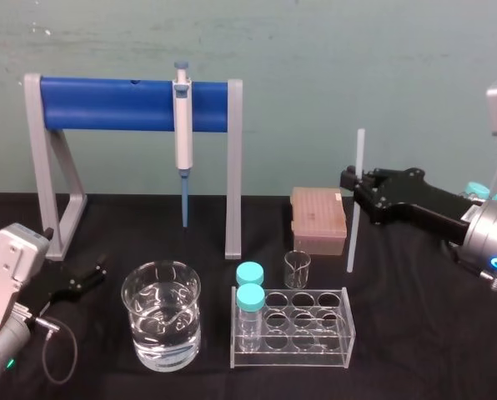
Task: Pick up the stirring rod with one hand, then place it down.
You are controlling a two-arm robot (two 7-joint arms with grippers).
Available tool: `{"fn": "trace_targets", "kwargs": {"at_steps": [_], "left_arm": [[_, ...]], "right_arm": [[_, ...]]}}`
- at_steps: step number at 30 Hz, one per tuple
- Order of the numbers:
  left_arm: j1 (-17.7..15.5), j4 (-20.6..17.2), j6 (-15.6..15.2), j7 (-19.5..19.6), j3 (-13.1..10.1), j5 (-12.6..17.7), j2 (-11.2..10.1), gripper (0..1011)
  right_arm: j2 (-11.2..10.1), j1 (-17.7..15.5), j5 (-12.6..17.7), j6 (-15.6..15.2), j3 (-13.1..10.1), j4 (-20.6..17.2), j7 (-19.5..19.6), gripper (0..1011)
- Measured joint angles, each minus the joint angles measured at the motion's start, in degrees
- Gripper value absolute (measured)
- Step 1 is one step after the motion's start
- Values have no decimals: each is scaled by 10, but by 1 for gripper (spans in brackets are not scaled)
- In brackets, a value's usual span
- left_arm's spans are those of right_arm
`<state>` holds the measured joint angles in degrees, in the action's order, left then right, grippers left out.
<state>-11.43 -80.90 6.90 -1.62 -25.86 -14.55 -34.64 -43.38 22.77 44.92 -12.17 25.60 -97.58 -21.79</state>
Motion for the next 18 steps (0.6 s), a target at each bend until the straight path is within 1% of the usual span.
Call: {"fn": "trace_targets", "kwargs": {"at_steps": [6,18], "left_arm": [[0,0,0,0,0,0,0,1005],[0,0,0,0,0,0,0,1005]], "right_arm": [[1,-7,2,1,-14,-4,-3,72],[1,-6,3,1,-11,-3,-3,72]]}}
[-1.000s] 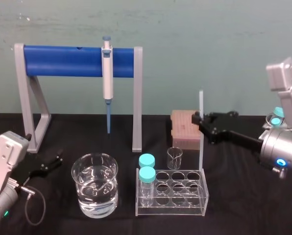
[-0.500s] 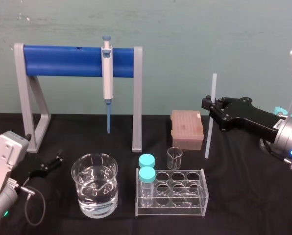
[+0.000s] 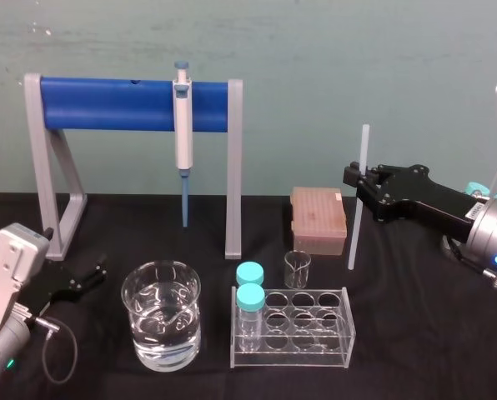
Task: Pick up the stirring rod with one hand, then place it down.
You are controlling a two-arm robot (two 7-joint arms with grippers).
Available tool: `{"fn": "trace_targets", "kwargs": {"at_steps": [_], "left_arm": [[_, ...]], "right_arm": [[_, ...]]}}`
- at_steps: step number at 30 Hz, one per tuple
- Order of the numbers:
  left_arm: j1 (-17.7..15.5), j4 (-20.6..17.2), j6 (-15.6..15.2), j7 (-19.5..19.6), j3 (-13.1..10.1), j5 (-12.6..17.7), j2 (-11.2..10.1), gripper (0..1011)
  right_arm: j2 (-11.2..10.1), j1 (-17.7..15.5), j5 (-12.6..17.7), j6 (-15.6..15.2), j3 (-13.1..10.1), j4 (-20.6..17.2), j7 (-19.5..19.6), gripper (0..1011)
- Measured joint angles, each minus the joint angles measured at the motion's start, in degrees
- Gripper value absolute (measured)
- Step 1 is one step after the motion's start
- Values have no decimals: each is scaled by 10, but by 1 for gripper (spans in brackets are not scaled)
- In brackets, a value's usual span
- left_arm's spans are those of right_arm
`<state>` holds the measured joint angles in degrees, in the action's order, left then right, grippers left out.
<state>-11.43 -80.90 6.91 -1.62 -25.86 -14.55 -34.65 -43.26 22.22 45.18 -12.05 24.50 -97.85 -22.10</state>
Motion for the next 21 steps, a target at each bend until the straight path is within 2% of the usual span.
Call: {"fn": "trace_targets", "kwargs": {"at_steps": [21], "left_arm": [[0,0,0,0,0,0,0,1005]], "right_arm": [[0,1,0,-1,2,1,0,72]]}}
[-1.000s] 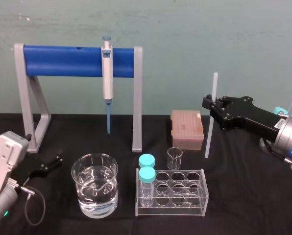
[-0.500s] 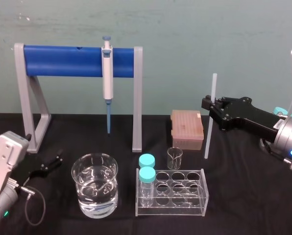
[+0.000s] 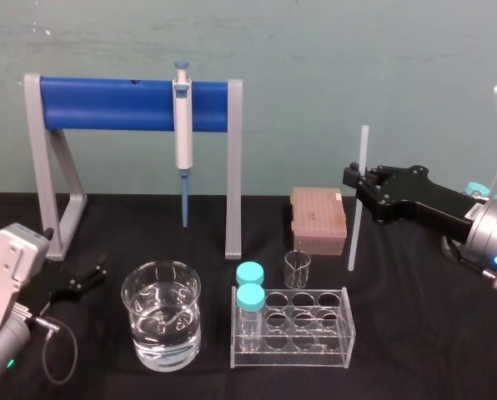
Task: Pick up the stirring rod with one hand, then place it down.
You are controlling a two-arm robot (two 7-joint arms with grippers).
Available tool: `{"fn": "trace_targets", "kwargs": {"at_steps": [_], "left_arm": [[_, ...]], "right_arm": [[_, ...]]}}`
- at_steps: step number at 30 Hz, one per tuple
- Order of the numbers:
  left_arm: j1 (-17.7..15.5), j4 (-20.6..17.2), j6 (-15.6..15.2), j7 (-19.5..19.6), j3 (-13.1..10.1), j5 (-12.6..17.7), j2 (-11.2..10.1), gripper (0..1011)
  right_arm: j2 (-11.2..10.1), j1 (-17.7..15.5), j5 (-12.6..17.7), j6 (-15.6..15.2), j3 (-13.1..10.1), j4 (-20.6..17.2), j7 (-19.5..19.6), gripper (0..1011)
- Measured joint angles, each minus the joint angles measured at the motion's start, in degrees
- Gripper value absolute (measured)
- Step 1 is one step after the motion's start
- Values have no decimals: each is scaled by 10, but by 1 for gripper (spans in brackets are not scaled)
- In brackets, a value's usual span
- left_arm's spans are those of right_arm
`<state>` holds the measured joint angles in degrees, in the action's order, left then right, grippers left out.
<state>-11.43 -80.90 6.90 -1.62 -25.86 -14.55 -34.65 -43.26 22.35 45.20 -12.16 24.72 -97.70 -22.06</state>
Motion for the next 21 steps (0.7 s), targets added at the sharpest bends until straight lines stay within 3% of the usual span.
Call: {"fn": "trace_targets", "kwargs": {"at_steps": [21], "left_arm": [[0,0,0,0,0,0,0,1005]], "right_arm": [[0,0,0,0,0,0,0,71]]}}
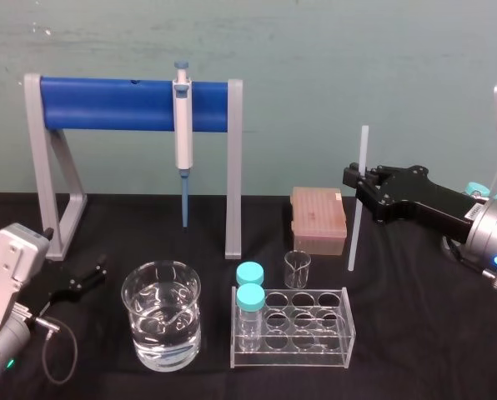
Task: Pick up the stirring rod with one hand, then place it down.
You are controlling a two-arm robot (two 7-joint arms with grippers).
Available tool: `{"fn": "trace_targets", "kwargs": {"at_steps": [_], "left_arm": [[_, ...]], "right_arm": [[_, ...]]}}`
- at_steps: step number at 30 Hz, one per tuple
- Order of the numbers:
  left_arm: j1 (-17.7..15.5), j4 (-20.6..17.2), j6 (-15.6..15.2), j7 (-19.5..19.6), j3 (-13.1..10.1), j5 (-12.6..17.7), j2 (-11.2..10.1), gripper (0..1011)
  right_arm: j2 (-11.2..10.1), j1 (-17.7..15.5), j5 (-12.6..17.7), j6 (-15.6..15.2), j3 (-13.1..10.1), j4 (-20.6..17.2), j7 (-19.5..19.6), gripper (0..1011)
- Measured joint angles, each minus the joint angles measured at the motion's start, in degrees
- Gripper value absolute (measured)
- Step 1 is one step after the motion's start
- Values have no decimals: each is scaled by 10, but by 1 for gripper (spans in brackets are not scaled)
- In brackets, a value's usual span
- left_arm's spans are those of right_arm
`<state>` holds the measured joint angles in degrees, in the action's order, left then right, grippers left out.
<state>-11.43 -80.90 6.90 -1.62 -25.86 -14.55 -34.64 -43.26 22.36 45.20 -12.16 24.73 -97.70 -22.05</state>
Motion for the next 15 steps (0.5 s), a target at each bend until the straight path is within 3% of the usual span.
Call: {"fn": "trace_targets", "kwargs": {"at_steps": [15], "left_arm": [[0,0,0,0,0,0,0,1005]], "right_arm": [[0,0,0,0,0,0,0,72]]}}
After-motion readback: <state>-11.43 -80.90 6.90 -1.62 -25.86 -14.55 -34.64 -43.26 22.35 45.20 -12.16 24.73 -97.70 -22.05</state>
